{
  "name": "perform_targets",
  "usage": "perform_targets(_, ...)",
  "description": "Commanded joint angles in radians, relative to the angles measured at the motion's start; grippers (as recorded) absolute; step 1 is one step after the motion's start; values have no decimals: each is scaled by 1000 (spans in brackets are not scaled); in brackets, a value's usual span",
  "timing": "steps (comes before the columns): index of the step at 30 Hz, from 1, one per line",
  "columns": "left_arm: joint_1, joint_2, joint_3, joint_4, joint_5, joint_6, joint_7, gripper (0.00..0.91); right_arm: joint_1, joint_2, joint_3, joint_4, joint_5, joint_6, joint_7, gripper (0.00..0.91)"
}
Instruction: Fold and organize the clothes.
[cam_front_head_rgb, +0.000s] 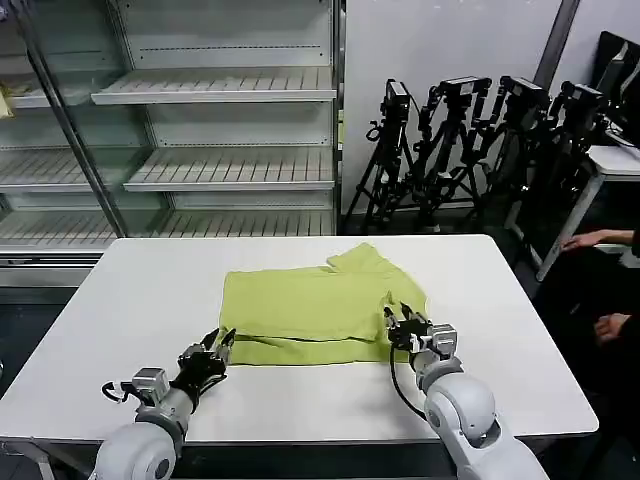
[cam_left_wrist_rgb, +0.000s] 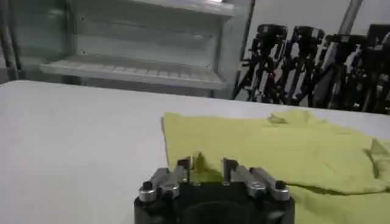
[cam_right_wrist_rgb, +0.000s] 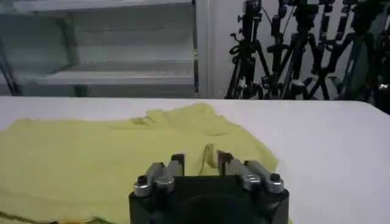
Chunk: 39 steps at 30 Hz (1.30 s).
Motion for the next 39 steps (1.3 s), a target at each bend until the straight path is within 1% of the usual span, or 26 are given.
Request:
perform_targets(1, 67, -10, -8, -3, -1, -2, 0, 907, -114, 4, 74, 69, -26, 18, -5, 907)
perform_targets(7, 37, -12, 7, 40, 1, 1, 0, 907, -174, 6, 146, 49, -30, 2, 7, 907)
perform_targets(8, 34, -12, 8, 45, 1, 1, -2, 695, -178, 6, 148, 47, -28, -3, 8, 907)
perform_targets(9, 29, -12, 10, 52, 0, 1, -3, 524, -181, 6, 150, 43, -23, -7, 10, 907)
perform_targets(10, 25, -10, 14, 59, 0, 1, -3, 242, -186, 8, 150, 37, -12, -16, 17, 907)
perform_targets(11, 24, -10, 15, 62, 0, 1, -4, 71, -187, 9, 150, 35, -8, -21, 20, 907)
perform_targets(12, 21, -9, 16, 66, 0, 1, -5, 40, -188, 11, 149, 29, 4, -26, 25, 907)
perform_targets(13, 19, -9, 19, 70, 1, 0, -5, 30, -189, 14, 148, 24, 18, -33, 31, 806)
perform_targets(15, 18, -8, 21, 73, 1, -3, -6, 30, -190, 19, 145, 16, 46, -41, 41, 131)
perform_targets(16, 18, -7, 22, 74, 0, -4, -6, 30, -191, 20, 142, 14, 68, -41, 46, 30)
perform_targets(17, 18, -7, 22, 75, 0, -4, -6, 30, -193, 22, 137, 15, 85, -41, 52, 0)
perform_targets(21, 21, -6, 25, 74, -2, -4, -6, 30, -206, 29, 114, 29, 103, -40, 59, 0)
perform_targets(29, 30, -10, 29, 68, -19, 1, -5, 30, -212, 31, 100, 41, 96, -35, 62, 0)
perform_targets(39, 86, -18, 17, 17, -22, 1, -8, 30, -277, 16, 122, 107, 82, -28, 54, 0)
